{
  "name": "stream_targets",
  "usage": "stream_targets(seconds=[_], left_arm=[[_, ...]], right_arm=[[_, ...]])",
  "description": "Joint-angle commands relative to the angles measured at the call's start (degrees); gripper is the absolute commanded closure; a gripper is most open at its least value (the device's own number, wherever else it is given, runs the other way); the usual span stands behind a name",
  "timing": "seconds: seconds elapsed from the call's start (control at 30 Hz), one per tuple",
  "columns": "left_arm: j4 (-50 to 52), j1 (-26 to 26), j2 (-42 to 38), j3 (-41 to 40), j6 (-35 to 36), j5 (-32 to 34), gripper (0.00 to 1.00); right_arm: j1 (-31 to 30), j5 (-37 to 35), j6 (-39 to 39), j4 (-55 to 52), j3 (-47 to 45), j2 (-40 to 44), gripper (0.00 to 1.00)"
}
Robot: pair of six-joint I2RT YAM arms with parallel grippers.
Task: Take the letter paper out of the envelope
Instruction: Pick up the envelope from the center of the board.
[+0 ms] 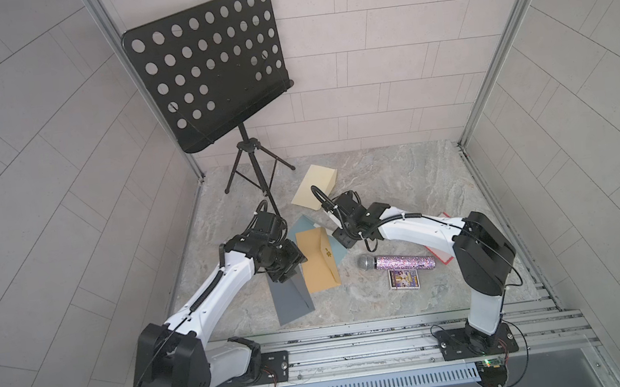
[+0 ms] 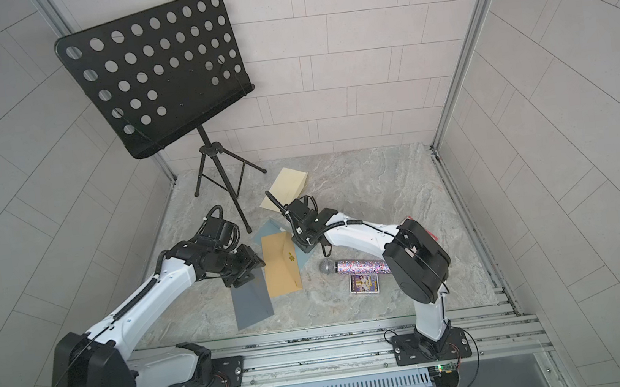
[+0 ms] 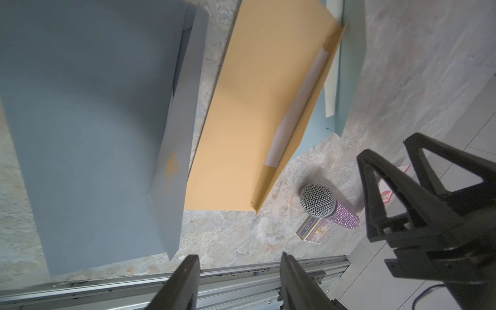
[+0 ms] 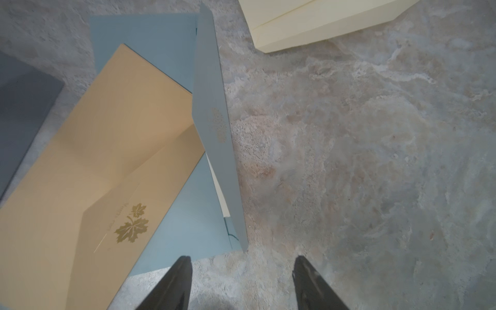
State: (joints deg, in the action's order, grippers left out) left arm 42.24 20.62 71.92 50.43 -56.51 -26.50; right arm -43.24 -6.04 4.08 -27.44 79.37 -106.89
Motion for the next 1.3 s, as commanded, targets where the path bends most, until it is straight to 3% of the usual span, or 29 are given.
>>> stream_targets(seconds=[0.0, 0.33, 0.63, 1.1, 1.27], left_arm=[[-1.20, -0.37, 0.33, -0.26, -0.56, -1.10, 0.46], [0.92, -0.40, 0.78, -0.08, 1.36, -1.27, 0.47], [2.24, -0.41, 0.65, 1.60, 2.60, -1.52, 0.47], [3.99, -0.32, 0.32, 4.91, 3.22, -1.80, 0.47], [3.66, -0.23, 1.28, 6.66, 3.33, -1.97, 0.48]], right_arm=[[-0.36, -0.85, -2.63, -1.09, 2.25, -2.31, 0.40], [-0.53, 1.02, -1.09, -0.74, 6.91, -9.21, 0.40], [1.21, -1.28, 0.14, -1.96, 11.71, -15.10, 0.47], [4.61, -1.62, -0.19, -1.72, 12.59, -13.65, 0.99], [6.75, -0.71, 0.87, -2.10, 12.22, -10.47, 1.00]])
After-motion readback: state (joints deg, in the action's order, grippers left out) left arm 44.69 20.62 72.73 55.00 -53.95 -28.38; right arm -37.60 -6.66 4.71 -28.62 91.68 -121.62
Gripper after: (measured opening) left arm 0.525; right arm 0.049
